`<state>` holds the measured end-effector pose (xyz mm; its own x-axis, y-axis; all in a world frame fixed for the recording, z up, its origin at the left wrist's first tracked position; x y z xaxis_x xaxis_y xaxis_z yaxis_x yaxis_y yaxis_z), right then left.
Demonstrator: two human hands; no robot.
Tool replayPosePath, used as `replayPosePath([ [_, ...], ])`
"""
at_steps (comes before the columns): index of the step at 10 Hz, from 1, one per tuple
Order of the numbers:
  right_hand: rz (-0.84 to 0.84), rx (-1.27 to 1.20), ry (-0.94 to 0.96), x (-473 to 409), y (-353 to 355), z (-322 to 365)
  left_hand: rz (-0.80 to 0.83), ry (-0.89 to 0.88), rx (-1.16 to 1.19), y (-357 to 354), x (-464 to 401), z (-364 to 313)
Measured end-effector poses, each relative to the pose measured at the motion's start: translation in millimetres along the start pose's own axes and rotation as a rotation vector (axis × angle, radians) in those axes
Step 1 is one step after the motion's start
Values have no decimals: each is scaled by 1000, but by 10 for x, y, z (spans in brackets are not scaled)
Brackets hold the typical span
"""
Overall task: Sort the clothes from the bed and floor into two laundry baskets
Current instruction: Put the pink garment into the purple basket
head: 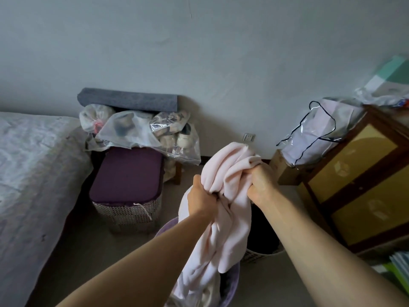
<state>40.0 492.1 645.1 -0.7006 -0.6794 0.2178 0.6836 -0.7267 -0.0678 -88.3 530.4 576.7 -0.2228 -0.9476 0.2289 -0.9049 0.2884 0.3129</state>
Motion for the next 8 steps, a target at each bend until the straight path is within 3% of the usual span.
replayPosePath([
  [5, 409, 44, -368, -846, -150, -1408, -313, 413, 1, -427, -223, 1093],
  [8, 480, 44, -696, -801, -49, -2856, -402, 619, -33, -699, -141, 2420],
])
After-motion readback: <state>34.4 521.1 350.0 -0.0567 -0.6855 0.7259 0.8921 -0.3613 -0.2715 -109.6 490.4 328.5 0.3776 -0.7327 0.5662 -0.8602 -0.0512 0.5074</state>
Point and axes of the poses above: each hand's wrist, its own x-axis away from the middle knuckle, its own y-axis out of the back of the hand, z = x × y, the point moved 4 cm from there along -x, towards the middle knuckle, and after that the axes turned 3 degrees about y, right-handed, at the moved point
